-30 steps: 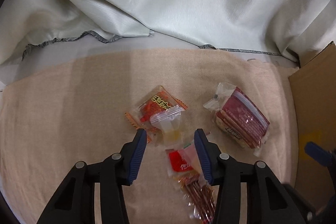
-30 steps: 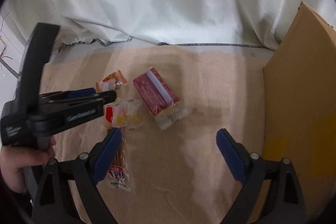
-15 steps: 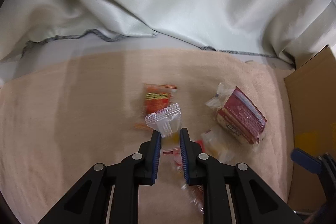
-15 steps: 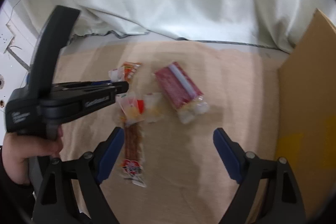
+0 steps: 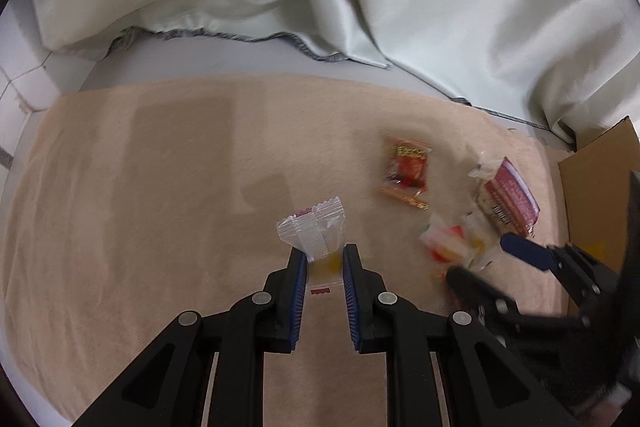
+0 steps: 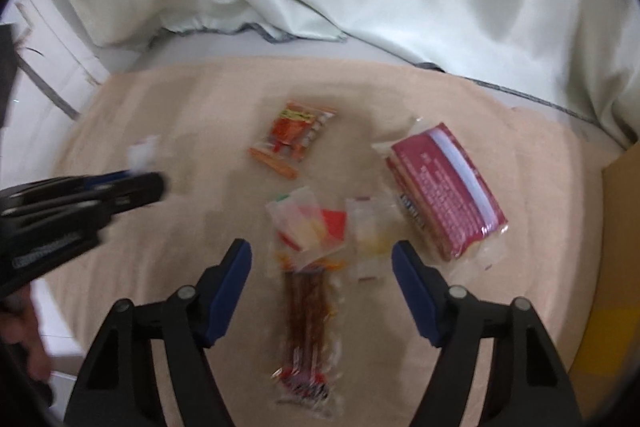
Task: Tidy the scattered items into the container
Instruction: 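Grasp a small clear packet with left tool while right tool grasps a clear yellow-filled packet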
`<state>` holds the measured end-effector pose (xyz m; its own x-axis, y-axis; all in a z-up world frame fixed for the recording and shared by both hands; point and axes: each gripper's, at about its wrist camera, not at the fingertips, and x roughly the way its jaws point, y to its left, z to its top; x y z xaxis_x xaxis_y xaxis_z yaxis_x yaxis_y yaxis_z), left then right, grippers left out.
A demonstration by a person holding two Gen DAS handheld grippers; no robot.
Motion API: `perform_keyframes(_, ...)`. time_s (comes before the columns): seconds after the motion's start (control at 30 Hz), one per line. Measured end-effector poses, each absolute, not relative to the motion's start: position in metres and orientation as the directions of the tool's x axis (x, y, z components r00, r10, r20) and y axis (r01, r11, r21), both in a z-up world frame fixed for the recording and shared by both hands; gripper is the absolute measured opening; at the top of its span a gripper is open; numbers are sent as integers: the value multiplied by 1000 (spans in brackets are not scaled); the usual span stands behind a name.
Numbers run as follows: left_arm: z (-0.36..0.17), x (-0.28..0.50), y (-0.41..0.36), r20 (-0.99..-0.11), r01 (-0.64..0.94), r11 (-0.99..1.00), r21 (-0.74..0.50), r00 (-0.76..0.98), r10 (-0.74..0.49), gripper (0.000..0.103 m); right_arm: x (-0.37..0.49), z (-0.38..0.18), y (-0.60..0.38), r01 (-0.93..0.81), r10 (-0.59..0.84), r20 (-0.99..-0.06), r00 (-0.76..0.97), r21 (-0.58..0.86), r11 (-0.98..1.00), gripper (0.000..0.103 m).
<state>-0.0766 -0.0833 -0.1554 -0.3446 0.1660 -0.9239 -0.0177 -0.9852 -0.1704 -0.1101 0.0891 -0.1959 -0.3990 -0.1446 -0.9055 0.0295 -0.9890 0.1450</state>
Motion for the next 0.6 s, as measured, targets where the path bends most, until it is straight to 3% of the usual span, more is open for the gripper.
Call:
perform_keyframes(0.17,-154,-69,-93,-924,-9,-985,-170,-347,162,19,-122,-206,95,-9,-162,-913,-374,178,-984,73)
perform_keyframes(0.33,-155,-67,-95,-922,-7,-984,-179,-347,170,19,-122,-203,92,9,-127,-921,-369,134,-991,41)
perform_keyframes(0.6,-151,-68,-83,-915,-27,-978,-206,-350,202,19,-112,-192,102,-14,-167,-922,-350,183,-983,45)
